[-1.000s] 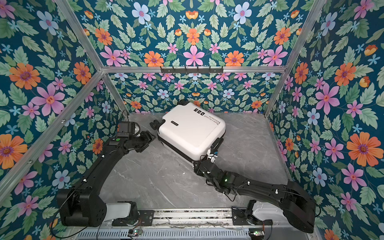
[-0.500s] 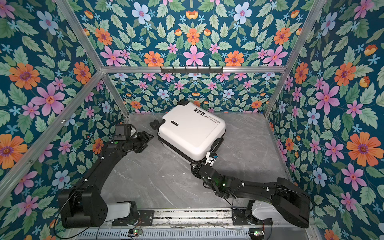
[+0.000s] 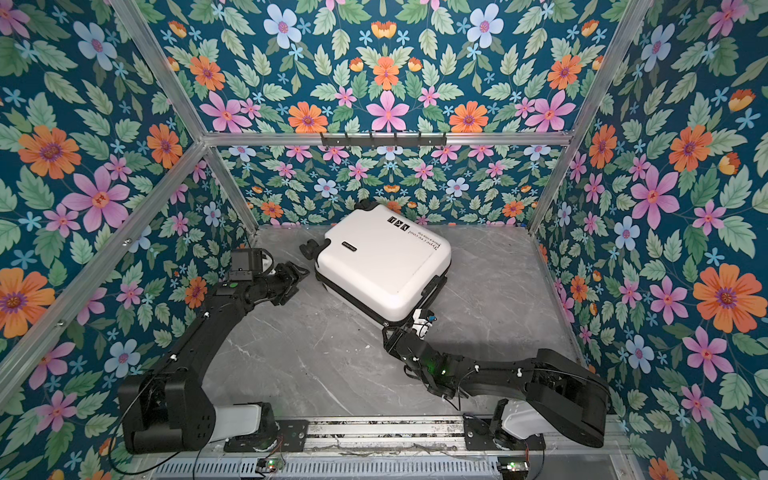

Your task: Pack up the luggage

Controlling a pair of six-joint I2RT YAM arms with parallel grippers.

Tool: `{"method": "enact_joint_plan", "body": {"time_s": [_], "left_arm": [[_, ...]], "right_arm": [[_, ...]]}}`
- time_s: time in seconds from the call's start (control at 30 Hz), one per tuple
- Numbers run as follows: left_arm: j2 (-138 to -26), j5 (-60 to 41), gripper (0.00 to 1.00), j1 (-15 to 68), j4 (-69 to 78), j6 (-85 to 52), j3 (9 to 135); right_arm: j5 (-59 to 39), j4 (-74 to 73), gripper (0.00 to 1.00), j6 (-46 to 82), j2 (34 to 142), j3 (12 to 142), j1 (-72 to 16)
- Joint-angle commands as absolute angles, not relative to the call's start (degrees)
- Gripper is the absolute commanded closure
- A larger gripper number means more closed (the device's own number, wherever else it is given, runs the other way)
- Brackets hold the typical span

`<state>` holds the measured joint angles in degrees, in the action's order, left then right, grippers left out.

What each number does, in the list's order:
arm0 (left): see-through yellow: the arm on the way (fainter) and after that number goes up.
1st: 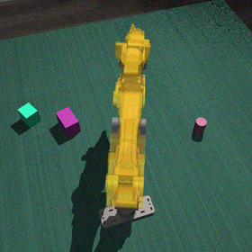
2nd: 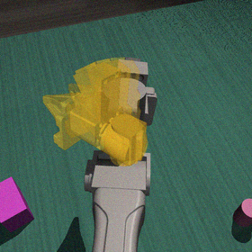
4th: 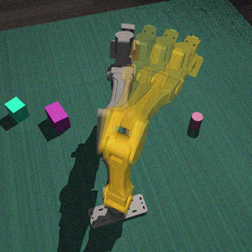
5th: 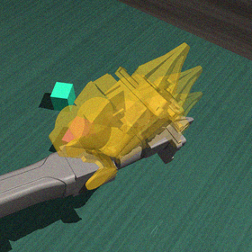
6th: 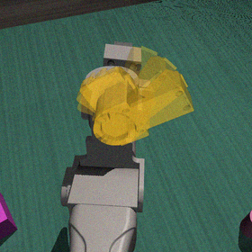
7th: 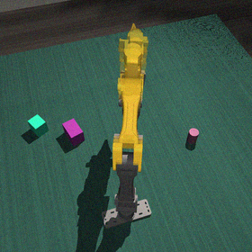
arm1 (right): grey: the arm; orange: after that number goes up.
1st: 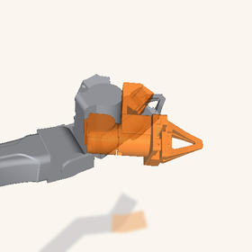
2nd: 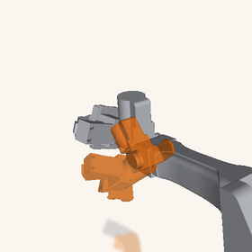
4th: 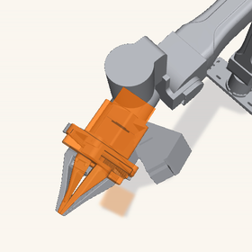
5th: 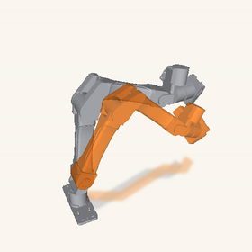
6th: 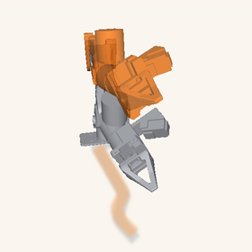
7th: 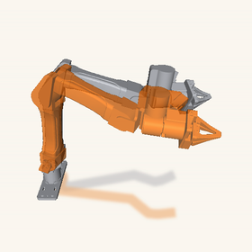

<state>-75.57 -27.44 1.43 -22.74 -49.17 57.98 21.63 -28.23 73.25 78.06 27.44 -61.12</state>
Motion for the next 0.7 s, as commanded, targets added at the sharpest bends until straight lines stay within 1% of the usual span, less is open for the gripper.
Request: {"method": "enact_joint_plan", "body": {"time_s": [0.0,0.1,0.53,0.67], "left_arm": [[-75.47,-28.28,0.29,1.33,-21.97,-49.00,57.75],[-75.27,-28.43,0.29,1.25,-21.97,-48.95,57.50],[-75.04,-28.96,0.29,1.18,-21.97,-49.03,57.22],[-74.89,-29.01,0.29,1.21,-21.97,-49.00,57.04]], "right_arm": [[22.77,-31.96,0.52,73.73,79.08,27.60,-61.13],[22.72,-34.04,0.55,73.83,80.43,27.85,-61.17],[23.60,-36.87,0.57,74.31,83.47,29.14,-61.19],[24.13,-37.62,0.60,74.71,84.19,29.18,-60.84]]}}
